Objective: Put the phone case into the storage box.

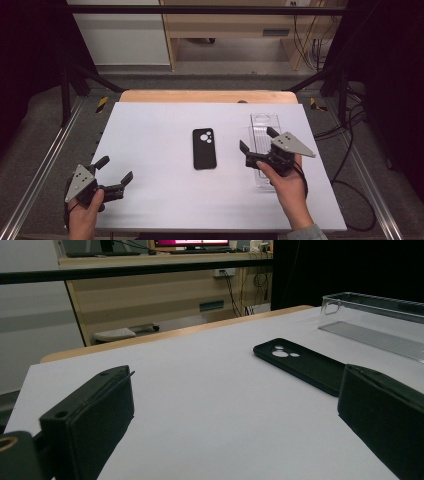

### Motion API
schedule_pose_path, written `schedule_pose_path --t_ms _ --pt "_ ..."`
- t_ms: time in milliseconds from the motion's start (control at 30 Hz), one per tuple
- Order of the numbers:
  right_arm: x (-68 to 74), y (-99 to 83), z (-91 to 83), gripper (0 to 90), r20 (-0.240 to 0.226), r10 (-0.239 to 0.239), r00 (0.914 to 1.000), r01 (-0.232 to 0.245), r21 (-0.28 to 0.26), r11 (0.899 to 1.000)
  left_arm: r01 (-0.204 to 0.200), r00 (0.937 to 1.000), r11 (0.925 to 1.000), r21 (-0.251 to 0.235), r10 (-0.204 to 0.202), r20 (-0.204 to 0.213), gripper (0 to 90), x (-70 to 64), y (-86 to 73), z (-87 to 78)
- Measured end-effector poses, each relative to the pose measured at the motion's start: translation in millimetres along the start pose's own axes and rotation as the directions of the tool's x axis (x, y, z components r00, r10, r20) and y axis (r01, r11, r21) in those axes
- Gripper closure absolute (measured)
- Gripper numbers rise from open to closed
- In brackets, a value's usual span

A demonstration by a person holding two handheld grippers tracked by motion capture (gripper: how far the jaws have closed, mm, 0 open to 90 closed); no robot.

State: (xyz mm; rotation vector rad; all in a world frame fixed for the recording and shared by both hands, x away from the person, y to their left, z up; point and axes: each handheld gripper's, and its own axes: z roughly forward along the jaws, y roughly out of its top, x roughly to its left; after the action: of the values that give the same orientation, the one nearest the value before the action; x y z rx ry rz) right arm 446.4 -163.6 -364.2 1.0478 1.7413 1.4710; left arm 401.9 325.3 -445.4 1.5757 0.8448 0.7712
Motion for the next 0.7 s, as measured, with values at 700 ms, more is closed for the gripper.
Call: schedule_pose_path --t_ms 700 --pt "58.9 -10.1 72.3 11.6 -0.103 -0.056 0.9931 0.077 0.209 0.975 -0.004 0.9999 1.0 0.007 0.004 0.011 1.6 -0.9 -0.2 1.7"
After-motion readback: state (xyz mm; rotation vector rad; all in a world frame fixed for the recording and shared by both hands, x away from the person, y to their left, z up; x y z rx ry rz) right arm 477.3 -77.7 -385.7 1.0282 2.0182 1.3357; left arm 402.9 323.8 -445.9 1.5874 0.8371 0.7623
